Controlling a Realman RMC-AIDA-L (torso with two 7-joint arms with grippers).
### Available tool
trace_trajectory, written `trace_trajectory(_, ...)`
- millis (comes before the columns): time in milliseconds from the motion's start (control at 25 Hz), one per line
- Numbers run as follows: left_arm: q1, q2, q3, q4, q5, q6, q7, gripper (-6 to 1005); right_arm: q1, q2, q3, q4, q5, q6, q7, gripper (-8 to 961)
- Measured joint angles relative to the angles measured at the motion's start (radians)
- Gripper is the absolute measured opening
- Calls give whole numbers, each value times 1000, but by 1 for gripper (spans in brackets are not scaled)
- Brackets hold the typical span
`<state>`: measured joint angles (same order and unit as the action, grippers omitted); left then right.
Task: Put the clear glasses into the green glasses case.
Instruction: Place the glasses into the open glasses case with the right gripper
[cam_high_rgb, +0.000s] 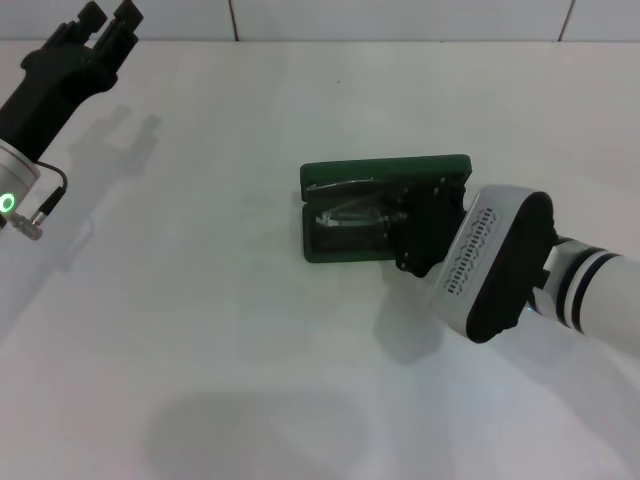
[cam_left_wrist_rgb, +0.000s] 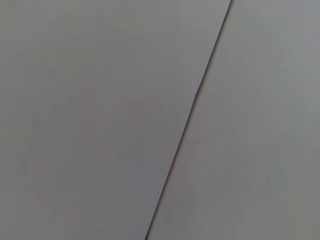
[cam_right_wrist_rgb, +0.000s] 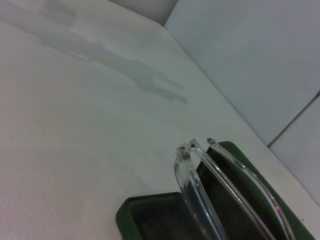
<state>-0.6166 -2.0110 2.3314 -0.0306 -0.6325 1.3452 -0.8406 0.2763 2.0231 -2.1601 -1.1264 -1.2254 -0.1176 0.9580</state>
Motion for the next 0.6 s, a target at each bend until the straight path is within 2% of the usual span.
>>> trace_trajectory(280,-4,2,8,0,2,0,0,546,0,1,-62,-8,10,123,1,109)
trace_trajectory(600,1,3,10,0,2,0,0,545,0,-1,-97,-15,47,144,-4,115)
